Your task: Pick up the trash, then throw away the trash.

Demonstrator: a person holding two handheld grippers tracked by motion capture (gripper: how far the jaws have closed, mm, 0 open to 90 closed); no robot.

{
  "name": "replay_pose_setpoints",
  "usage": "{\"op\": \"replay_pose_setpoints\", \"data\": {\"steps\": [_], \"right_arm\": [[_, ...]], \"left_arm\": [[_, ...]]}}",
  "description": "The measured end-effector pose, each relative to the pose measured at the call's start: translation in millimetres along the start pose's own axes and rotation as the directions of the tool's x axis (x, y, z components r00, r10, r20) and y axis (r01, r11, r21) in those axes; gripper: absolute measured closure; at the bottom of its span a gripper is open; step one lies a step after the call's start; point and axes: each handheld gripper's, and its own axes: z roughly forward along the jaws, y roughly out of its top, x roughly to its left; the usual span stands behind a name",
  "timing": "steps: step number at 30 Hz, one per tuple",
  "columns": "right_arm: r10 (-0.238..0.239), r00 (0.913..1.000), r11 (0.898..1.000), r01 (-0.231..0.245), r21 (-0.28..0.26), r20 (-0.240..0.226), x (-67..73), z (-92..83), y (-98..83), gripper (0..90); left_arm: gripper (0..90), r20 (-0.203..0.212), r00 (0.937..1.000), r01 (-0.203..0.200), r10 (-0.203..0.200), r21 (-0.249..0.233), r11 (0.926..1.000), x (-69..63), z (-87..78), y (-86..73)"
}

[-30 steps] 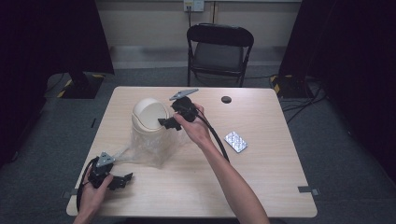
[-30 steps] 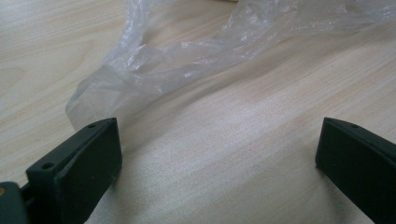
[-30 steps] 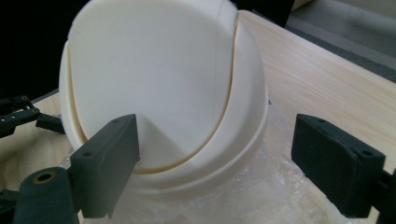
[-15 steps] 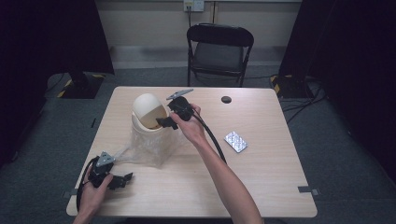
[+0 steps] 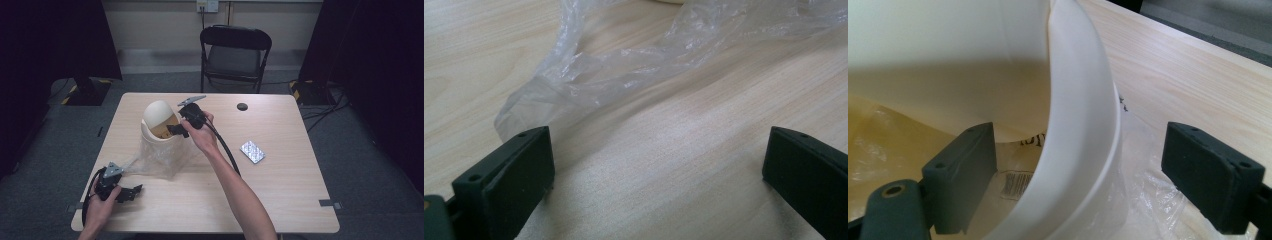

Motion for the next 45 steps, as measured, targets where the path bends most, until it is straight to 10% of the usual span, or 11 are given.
{"op": "replay_pose_setpoints", "data": {"steps": [30,45], "right_arm": [[-0.011,0.9993,0.994,0.007,-0.109,-0.035,2.9,-61.4,-6.9,13.7],[-0.004,0.9988,0.995,0.009,-0.099,0.049,-25.0,-102.3,-40.9,13.6]], "left_arm": [[0.0,0.000,1.0000,0.001,-0.001,0.000,1.0000,-0.1,0.0,0.0],[0.0,-0.002,1.0000,0.007,-0.007,-0.005,1.0000,0.0,0.9,0.6]]}}
